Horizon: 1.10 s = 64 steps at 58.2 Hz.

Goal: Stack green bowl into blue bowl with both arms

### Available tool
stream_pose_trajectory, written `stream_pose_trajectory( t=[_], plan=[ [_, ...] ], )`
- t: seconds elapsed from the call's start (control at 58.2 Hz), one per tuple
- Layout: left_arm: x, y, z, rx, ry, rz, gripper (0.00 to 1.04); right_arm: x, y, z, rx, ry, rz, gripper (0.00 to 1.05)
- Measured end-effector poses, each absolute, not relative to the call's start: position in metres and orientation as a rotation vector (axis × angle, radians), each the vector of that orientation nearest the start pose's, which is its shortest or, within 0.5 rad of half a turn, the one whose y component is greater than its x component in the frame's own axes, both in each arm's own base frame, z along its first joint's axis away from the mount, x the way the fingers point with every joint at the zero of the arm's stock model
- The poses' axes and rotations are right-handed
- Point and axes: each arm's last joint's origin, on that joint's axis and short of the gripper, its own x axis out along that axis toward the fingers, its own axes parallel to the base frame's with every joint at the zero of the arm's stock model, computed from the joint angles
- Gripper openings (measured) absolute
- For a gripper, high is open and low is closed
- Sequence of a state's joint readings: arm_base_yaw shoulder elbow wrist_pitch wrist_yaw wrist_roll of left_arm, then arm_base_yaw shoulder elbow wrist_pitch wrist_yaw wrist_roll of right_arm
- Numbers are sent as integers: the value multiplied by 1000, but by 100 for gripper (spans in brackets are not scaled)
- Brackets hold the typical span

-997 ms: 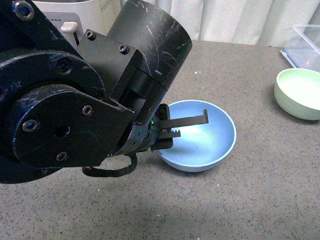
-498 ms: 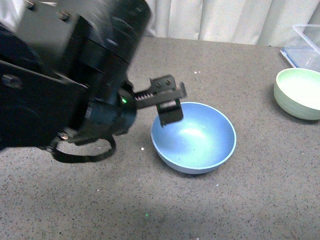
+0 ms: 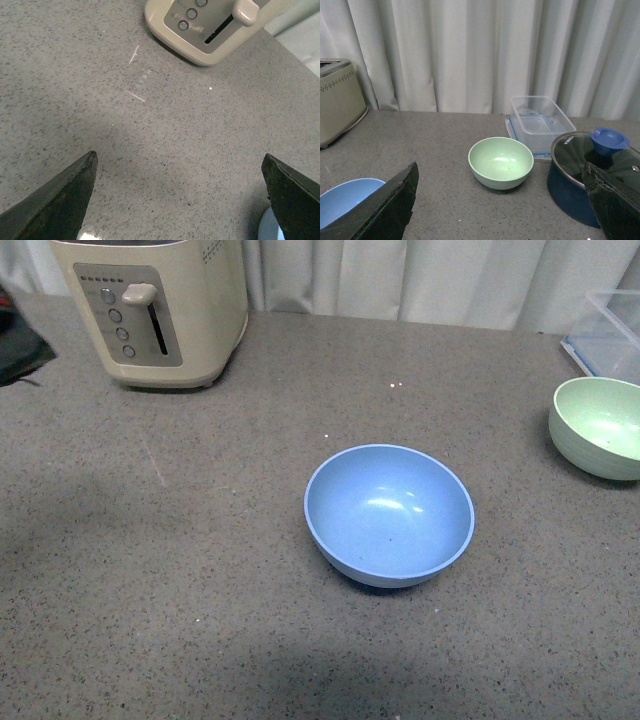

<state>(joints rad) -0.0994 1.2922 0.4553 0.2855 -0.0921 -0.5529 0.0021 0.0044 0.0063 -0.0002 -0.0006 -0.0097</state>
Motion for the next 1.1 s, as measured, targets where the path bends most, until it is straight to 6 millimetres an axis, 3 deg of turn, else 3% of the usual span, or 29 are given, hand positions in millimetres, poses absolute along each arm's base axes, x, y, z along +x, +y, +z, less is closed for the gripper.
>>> stream_pose_trajectory(
  t=[0.034,0.155,0.241,0.292,0.464,1.1],
  plan=[
    [228,-16,166,-493,533,134,98,98,0,165,-9,-2,3,96],
    [203,-1,147,-233,213,29,75,98,0,165,-10,-2,3,96],
    [191,0,160,-97,32,-1,57,98,0,165,-10,0,4,96],
    [186,0,165,-65,-2,-3,48,98,0,165,-10,1,3,96],
    [163,0,162,-20,15,-2,4,98,0,165,-10,-1,3,96],
    [129,0,172,-8,-17,-2,4,98,0,165,-10,-1,3,96]
  ],
)
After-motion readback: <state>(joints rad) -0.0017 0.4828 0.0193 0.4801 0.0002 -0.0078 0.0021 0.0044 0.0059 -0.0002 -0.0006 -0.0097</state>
